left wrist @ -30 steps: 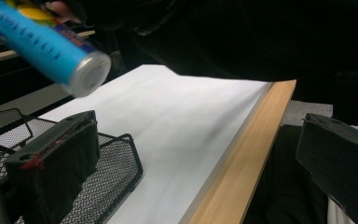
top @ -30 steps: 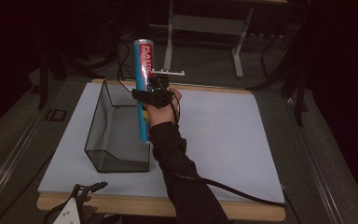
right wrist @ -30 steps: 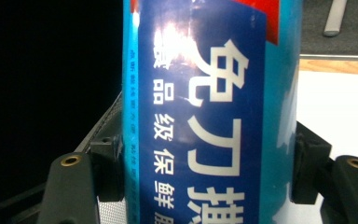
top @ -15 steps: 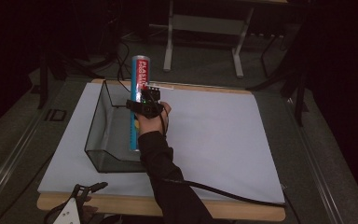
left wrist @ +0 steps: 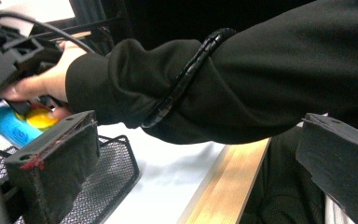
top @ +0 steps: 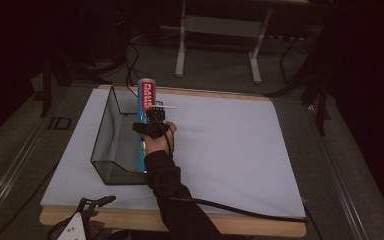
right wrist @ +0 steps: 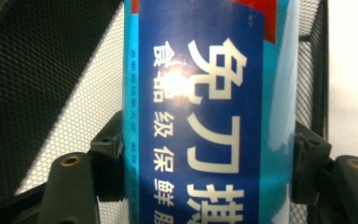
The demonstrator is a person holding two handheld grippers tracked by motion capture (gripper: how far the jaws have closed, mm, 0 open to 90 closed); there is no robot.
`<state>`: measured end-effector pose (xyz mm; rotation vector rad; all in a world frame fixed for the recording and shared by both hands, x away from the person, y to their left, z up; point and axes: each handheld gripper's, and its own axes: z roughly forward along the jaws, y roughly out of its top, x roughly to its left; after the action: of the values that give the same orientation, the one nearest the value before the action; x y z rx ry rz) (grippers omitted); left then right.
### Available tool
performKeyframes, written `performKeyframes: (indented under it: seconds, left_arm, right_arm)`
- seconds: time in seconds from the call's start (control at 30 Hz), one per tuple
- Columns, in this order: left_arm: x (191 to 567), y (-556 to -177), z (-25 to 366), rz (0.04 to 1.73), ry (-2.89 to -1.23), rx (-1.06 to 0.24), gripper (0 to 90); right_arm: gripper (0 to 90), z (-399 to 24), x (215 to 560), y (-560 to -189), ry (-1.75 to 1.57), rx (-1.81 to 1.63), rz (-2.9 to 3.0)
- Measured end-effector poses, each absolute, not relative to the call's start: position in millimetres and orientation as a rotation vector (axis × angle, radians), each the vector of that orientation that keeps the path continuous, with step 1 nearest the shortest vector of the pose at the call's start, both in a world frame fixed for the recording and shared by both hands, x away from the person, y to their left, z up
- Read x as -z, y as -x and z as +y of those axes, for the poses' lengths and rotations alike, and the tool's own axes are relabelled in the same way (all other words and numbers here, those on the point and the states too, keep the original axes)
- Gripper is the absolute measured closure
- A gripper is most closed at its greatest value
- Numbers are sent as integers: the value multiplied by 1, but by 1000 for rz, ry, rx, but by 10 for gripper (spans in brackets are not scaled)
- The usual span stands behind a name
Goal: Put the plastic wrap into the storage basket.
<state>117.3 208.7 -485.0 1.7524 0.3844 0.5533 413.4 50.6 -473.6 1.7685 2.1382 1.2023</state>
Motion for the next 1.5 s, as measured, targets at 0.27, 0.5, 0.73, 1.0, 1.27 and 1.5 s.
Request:
performKeyframes:
  seconds: [0.27, 0.5, 0.73, 1.0, 1.27, 1.5]
  left_arm:
    - [485, -118, 208, 379, -1759, -552, 1]
    - [485, -119, 208, 381, -1759, -547, 1]
    - [486, -118, 208, 382, -1757, -544, 1]
    - [486, -119, 208, 383, -1762, -541, 1]
    - [487, -120, 208, 386, -1769, -537, 1]
    - [487, -120, 207, 384, -1774, -537, 1]
  right_arm:
    - [314, 55, 485, -411, -1774, -1123, 2143]
    - [307, 57, 492, -413, -1772, -1069, 2170]
    - [296, 59, 492, -413, -1710, -1033, 2188]
    - [272, 60, 486, -412, -1592, -985, 2210]
    - [145, 52, 459, -410, -1453, -1066, 2241]
    - [120, 39, 434, -404, -1318, -1078, 2257]
